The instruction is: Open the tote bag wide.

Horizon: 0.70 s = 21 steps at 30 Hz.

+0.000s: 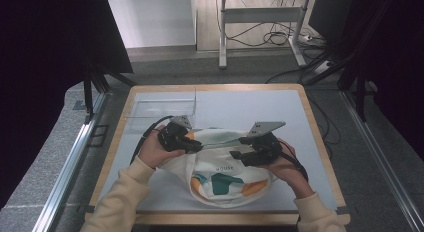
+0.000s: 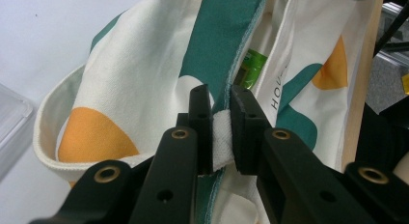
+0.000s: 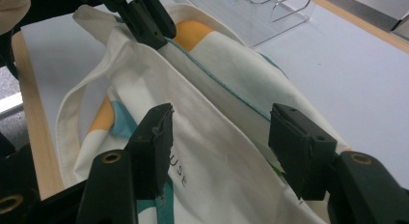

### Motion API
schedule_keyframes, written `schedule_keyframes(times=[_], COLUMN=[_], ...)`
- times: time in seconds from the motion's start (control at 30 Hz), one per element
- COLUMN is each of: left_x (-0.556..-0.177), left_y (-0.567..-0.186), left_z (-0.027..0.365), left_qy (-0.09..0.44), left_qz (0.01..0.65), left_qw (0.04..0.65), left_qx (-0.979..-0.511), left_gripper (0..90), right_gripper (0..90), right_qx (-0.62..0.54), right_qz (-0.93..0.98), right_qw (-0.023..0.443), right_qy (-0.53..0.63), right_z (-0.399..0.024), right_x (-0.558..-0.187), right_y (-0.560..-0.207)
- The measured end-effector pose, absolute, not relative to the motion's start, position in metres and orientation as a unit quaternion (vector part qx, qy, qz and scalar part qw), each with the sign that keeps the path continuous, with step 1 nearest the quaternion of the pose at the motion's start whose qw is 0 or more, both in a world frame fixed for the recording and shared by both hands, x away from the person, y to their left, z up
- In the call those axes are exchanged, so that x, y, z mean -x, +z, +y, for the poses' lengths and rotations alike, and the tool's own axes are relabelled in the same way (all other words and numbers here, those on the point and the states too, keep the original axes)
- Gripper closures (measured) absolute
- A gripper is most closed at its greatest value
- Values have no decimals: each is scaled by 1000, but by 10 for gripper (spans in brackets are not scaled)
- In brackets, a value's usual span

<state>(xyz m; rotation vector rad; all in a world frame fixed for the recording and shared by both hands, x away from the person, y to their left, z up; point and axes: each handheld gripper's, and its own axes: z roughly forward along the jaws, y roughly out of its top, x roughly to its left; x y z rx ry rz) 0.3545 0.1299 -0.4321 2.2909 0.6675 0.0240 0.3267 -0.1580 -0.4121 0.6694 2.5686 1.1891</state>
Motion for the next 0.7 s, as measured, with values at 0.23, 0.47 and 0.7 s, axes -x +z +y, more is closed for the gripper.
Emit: schedule_keyframes(times=[0.23, 0.47, 0.7], left_x=[-353, -353, -352], left_y=[-432, -432, -432], left_z=[129, 130, 129], left_qy=[11, 11, 14], left_qz=[261, 260, 262], left_qw=[368, 369, 369], left_qx=[-892, -892, -892], left_gripper=[811, 810, 809], right_gripper=[479, 581, 802], right_qx=[-211, -201, -182], right_qz=[889, 907, 924], right_qw=[114, 93, 95], right_qy=[390, 357, 324], right_z=[-145, -136, -131], right_x=[-330, -334, -332], right_y=[-414, -421, -432])
